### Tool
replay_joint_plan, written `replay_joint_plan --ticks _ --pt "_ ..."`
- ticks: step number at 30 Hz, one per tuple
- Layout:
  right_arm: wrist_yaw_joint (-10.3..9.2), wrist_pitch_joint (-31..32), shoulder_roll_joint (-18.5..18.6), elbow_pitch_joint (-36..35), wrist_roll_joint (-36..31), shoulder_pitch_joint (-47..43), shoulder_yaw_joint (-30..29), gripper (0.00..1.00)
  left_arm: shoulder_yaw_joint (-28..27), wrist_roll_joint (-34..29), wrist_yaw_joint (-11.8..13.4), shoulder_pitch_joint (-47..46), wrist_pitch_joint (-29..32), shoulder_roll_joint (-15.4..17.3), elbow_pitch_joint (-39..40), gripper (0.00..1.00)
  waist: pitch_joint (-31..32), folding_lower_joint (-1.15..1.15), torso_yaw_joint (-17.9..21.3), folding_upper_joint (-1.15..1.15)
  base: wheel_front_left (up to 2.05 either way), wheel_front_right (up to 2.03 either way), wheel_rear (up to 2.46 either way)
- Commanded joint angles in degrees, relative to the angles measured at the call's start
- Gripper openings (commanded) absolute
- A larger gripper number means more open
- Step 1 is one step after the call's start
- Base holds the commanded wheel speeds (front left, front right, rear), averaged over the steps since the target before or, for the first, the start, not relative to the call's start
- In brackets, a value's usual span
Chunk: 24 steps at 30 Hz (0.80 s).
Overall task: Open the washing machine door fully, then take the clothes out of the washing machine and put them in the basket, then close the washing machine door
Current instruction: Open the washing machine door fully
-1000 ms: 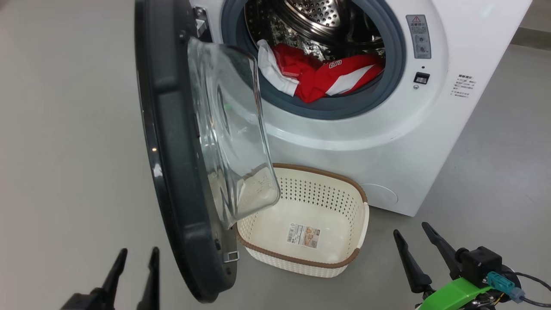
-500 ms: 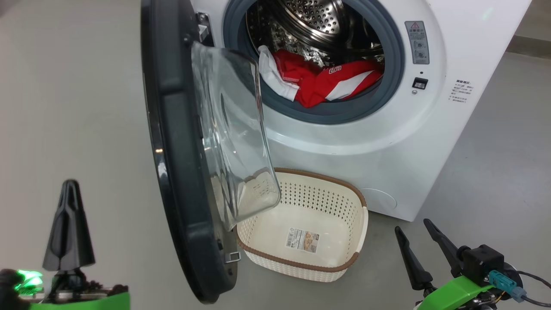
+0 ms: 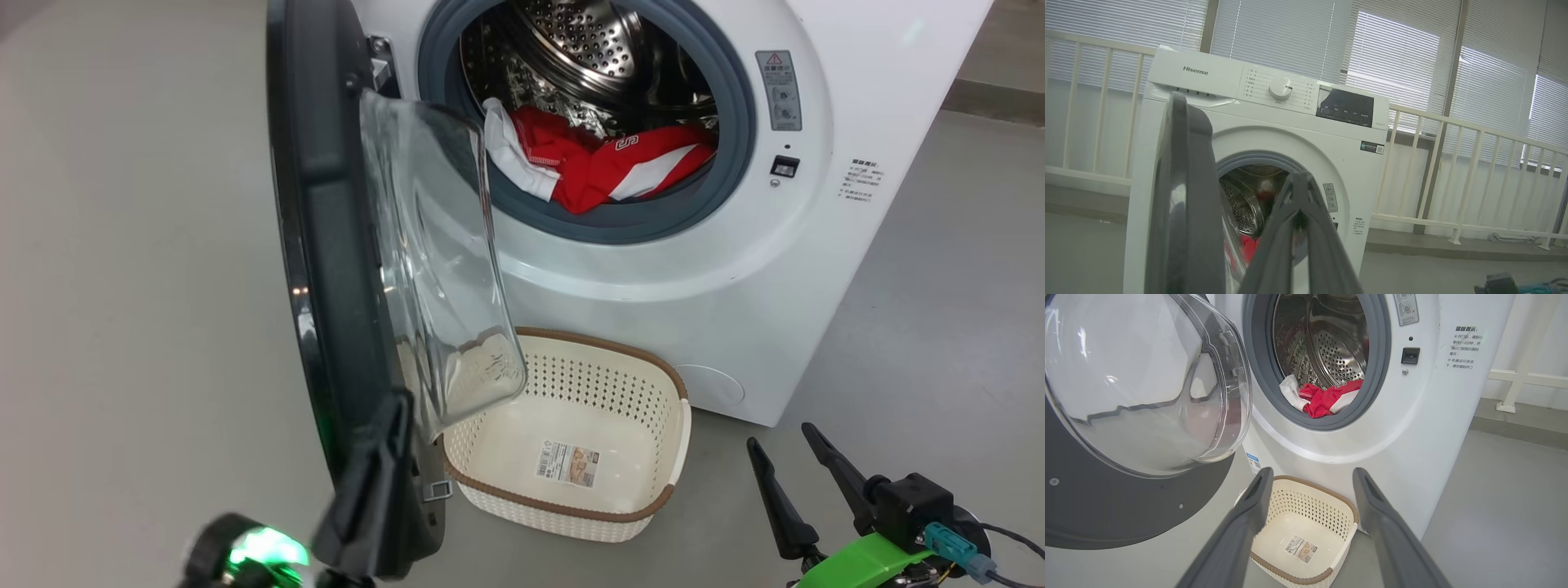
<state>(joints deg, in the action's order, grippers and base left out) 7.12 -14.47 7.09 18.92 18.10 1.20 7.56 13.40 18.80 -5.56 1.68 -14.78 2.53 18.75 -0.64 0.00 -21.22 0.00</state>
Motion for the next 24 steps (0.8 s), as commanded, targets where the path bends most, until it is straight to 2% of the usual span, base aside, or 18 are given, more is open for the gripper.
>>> replay_joint_plan --ticks 1,5,9,17,24 --pt "0.36 -0.5 0.4 -1.4 -0.2 0.7 0.7 1.00 -0.2 1.6 0.0 -0.1 -0.2 0.3 -0.4 0.00 0.0 0.00 0.1 0.00 0.00 0.00 0.00" --pt "0.36 -0.5 0.4 -1.3 -0.1 0.7 0.5 1.00 3.0 4.7 0.2 0.4 -0.2 0.3 -6.5 0.00 0.1 0.00 0.4 0.00 0.00 0.00 0.00" --pt "0.36 -0.5 0.3 -1.4 -0.2 0.8 0.3 1.00 4.0 5.0 0.0 0.0 -0.2 0.3 -12.9 0.00 0.0 0.00 0.8 0.00 0.00 0.00 0.00" --pt "0.36 -0.5 0.3 -1.9 -0.5 1.2 -0.2 1.00 3.0 5.7 0.0 -2.3 -0.2 0.3 -23.5 0.00 -0.7 0.00 1.0 0.00 0.00 0.00 0.00" --pt "0.36 -0.5 0.4 -2.1 -0.5 1.4 -0.2 1.00 1.2 6.7 0.2 -3.8 -0.2 0.3 -27.2 0.00 -1.1 0.00 1.0 0.00 0.00 0.00 0.00"
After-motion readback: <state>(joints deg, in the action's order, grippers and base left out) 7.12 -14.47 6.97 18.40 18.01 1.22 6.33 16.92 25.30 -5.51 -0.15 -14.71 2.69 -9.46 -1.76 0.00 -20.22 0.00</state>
